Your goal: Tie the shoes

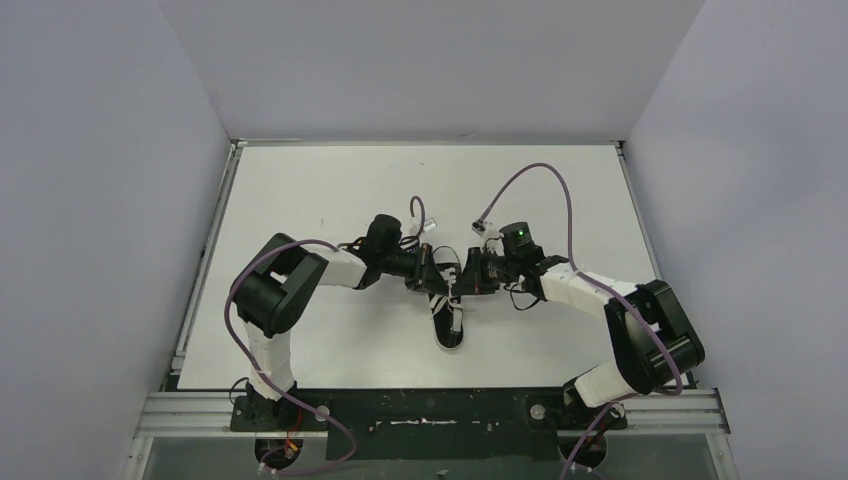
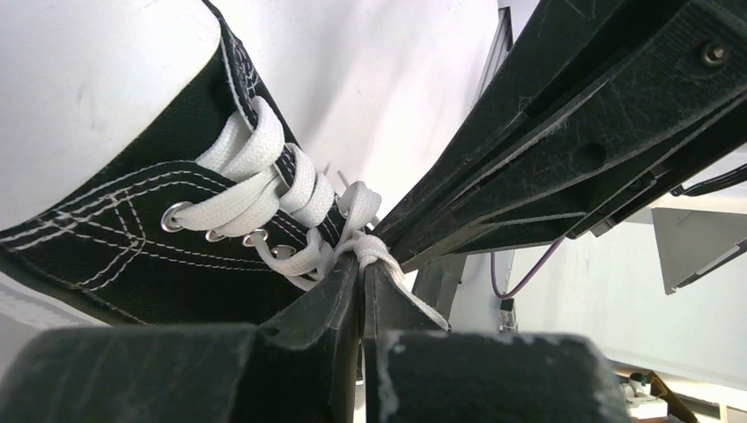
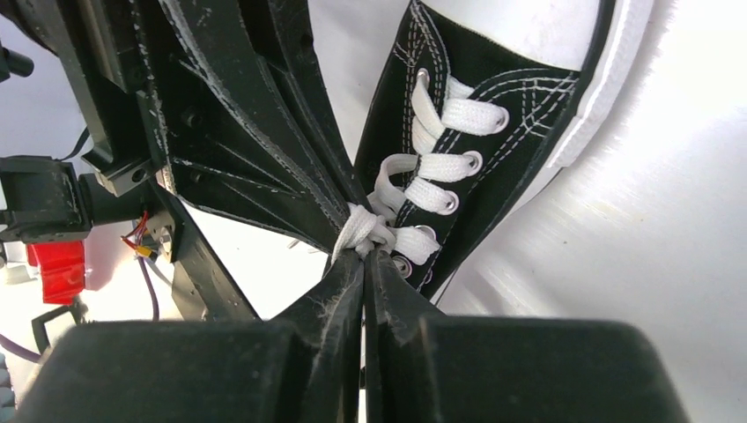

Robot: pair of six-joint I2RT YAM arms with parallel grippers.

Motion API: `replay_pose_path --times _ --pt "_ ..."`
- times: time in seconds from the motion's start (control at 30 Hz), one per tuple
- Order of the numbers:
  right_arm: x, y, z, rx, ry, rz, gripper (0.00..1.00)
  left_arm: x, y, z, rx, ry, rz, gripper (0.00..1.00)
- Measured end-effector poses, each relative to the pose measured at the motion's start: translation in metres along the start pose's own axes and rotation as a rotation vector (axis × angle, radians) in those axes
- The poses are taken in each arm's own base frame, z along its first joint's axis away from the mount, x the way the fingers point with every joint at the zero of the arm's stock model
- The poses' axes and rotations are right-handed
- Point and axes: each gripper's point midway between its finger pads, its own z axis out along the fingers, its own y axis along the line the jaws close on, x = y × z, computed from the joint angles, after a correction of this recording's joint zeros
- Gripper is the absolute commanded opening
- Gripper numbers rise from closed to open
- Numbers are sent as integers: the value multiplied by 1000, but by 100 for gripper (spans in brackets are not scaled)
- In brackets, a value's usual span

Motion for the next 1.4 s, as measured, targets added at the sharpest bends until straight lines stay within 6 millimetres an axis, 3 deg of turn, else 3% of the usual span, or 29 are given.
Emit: replay_pose_path --times 0.2,0.33,0.47,0.83,0.97,1.03,1.23,1.4 --pt "1 -3 -3 30 26 -21 0 0 1 1 -4 -1 5 2" --pt "3 -7 -7 72 42 -42 0 2 2 1 -7 5 23 25" --pt "9 -12 -13 115 60 -54 0 4 1 -4 -15 10 28 37" --pt "11 -19 -16 164 71 -50 0 12 -1 -15 -40 25 47 36" --pt "7 -16 -18 162 60 -57 0 18 2 -17 -56 44 32 43" --pt "5 -15 -19 160 53 -62 0 19 0 -19 -60 44 30 54" --pt "1 -12 -19 157 45 -64 0 15 -22 -28 -47 13 77 69" --pt "3 -10 -18 153 50 -69 0 17 -29 -26 -52 8 91 68"
